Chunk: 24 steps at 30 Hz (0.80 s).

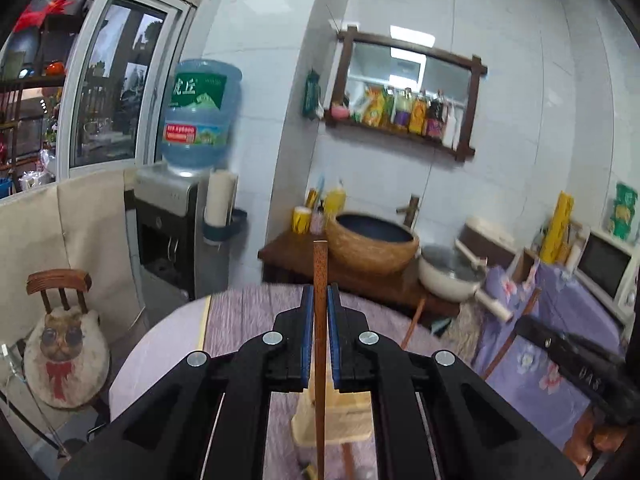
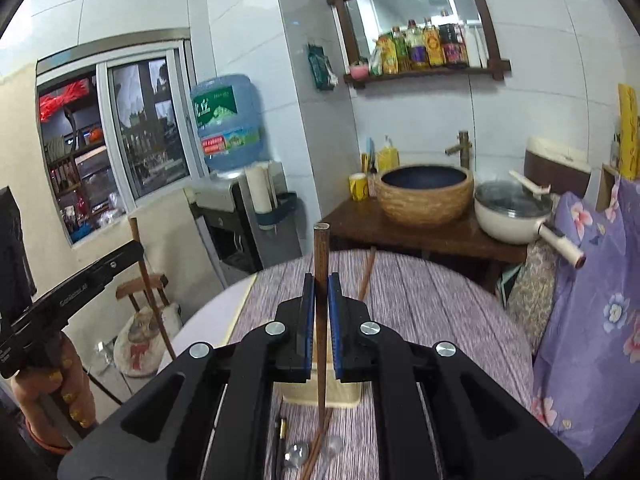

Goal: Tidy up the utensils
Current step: 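Lift both chopsticks and carry them above the cream holder, then lower both chopsticks into the holder and open both tools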

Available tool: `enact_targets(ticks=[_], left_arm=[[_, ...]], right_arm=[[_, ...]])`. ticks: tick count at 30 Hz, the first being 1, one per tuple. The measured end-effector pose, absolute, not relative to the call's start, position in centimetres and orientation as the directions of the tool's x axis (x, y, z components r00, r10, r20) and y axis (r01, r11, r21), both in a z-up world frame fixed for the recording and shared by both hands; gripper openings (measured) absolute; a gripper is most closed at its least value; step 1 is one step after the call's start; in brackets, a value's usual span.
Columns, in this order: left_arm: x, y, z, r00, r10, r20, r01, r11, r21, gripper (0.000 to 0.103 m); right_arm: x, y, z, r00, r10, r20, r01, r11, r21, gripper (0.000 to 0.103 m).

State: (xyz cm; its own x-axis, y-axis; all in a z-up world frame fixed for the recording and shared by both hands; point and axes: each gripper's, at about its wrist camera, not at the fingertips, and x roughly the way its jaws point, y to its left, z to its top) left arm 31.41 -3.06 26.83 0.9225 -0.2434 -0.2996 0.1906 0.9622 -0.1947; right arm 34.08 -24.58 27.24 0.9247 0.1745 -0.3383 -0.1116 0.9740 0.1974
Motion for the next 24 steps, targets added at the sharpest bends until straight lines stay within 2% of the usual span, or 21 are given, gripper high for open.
enact_targets(ticks=[4, 9, 12, 24], left_arm=[[33.7, -4.0, 29.0, 0.957, -0.205, -0.207, 0.157, 0.962, -0.225, 0.008], [37.0, -5.3, 28.5, 0.967, -0.193, -0.169, 0.144, 0.954, -0.262, 0.008], [38.8, -6.3, 26.7, 0.965, -0.183, -0.189, 0.134, 0.960, -0.246, 0.008], [40.1, -7.4, 17.9, 0.926, -0.206, -0.316, 0.137, 0.964, -0.226, 0.008]], right_arm=[[35.9, -24.3, 29.9, 0.946, 0.143, -0.292, -0.087, 0.977, 0.195, 0.008], [39.0, -24.6, 30.3, 0.955, 0.099, -0.279, -0.040, 0.977, 0.210, 0.008], [40.7, -24.9, 29.3, 0.956, 0.075, -0.283, -0.016, 0.979, 0.205, 0.008], [44.2, -23.7, 20.3, 0.915, 0.067, -0.399, 0.008, 0.983, 0.184, 0.008]])
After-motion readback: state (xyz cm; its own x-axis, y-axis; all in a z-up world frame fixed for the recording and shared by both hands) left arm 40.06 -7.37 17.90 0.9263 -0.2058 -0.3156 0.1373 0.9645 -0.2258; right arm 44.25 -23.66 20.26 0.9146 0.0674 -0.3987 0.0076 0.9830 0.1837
